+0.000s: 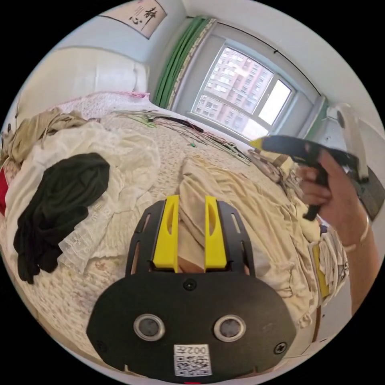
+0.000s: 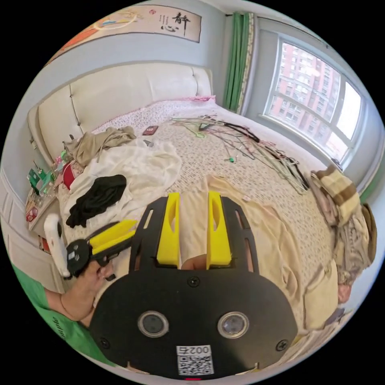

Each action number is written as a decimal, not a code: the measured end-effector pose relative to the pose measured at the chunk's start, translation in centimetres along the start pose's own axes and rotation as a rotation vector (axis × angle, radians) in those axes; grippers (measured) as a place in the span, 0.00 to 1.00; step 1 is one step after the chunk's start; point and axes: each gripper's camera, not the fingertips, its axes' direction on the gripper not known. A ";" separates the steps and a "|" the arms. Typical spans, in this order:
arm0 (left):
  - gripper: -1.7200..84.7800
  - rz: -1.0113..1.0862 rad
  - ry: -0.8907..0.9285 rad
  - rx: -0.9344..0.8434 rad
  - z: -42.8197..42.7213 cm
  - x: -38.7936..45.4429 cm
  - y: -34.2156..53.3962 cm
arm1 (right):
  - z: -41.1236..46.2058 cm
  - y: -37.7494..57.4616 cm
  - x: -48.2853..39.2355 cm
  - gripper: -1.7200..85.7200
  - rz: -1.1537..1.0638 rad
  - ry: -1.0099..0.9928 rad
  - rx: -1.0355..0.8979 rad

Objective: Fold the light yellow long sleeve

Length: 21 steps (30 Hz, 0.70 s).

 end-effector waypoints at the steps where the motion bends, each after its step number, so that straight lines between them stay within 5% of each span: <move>1: 0.09 -0.014 -0.018 -0.019 1.0 -0.6 0.3 | 1.7 -1.4 0.1 0.15 0.004 -0.017 -0.018; 10: 0.09 0.137 -0.112 -0.137 4.9 1.8 -0.1 | 25.1 -12.5 0.6 0.16 0.079 0.221 -0.323; 12: 0.09 0.151 -0.124 -0.138 5.2 2.1 -0.2 | 28.1 -13.0 1.8 0.07 0.105 0.201 -0.394; 21: 0.07 0.066 -0.108 -0.049 4.3 1.0 -1.4 | 22.4 -17.0 9.2 0.01 0.388 0.109 0.076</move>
